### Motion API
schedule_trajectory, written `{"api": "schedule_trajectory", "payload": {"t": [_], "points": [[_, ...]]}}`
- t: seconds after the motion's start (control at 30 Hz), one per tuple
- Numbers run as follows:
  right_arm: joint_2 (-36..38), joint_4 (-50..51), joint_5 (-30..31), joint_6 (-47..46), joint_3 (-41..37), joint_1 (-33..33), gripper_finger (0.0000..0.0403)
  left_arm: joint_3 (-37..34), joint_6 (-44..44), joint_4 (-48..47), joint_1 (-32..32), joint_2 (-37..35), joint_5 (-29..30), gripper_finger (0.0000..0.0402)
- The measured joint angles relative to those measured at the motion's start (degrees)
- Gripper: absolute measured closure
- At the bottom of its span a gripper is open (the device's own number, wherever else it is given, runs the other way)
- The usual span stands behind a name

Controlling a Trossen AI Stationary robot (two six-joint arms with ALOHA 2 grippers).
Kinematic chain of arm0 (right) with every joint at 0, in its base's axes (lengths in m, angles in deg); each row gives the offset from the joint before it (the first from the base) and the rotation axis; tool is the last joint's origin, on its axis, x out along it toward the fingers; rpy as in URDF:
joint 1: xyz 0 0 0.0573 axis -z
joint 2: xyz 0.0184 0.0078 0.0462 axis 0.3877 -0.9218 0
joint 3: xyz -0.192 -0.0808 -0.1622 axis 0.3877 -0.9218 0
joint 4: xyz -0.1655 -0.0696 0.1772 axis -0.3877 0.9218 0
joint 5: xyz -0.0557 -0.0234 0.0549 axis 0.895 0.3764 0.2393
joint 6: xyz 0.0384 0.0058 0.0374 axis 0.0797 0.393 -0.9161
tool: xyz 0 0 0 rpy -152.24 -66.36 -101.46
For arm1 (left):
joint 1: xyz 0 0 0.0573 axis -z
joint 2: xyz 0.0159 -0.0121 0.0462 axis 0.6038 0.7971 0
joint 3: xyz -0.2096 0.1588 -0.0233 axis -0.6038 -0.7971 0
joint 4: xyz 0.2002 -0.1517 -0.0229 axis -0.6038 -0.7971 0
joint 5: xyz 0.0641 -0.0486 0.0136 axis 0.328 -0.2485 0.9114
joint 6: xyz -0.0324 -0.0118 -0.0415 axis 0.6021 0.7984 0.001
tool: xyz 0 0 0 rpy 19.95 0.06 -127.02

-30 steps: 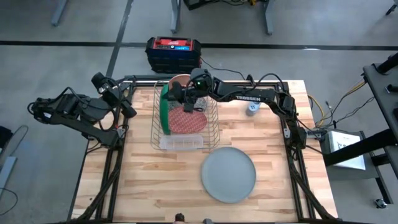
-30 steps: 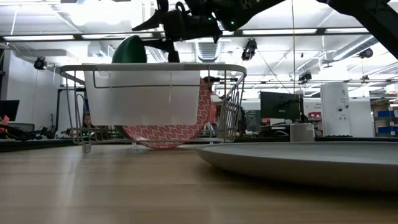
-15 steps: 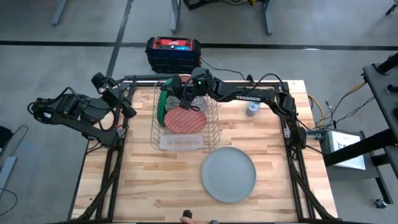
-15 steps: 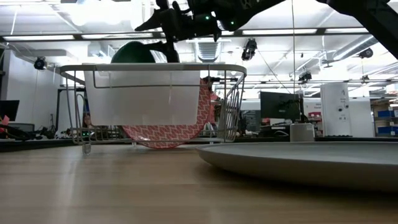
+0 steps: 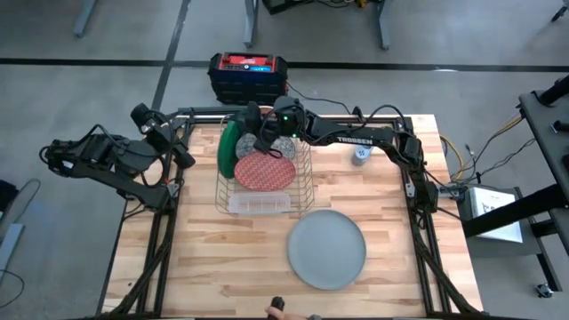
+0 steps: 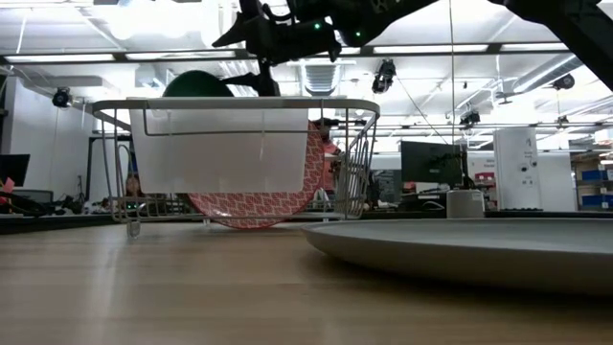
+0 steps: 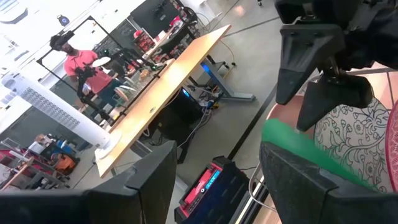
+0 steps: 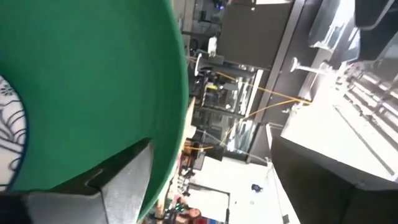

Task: Sort dishes
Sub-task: Put the green plate in the dish rack, then put the gray plate in the dish rack

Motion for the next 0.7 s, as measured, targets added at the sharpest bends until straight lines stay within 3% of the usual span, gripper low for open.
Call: {"api": "schedule_trajectory", "payload": {"t": [0.2, 0.5, 0.63, 0.7], "points": [[0.0, 0.92, 0.75, -2.68, -0.01, 0.04, 0.007, 0.0, 0.26, -0.41, 0.0, 0.0, 0.0, 0.0183], [3.54, 1.48, 2.68, -2.79, -0.02, 0.37, 0.0075, 0.0, 1.75, -1.98, 0.0, 0.0, 0.02, 0.0183], [6.28, 2.77, 8.94, -4.07, -0.02, 0.37, 0.0073, 0.0, 2.01, -1.96, -0.02, 0.07, -0.07, 0.0183], [8.47, 2.76, 15.02, -9.38, -0.04, 0.09, 0.0076, 0.0, 2.05, -1.88, -0.02, 0.07, -1.56, 0.0183]]}}
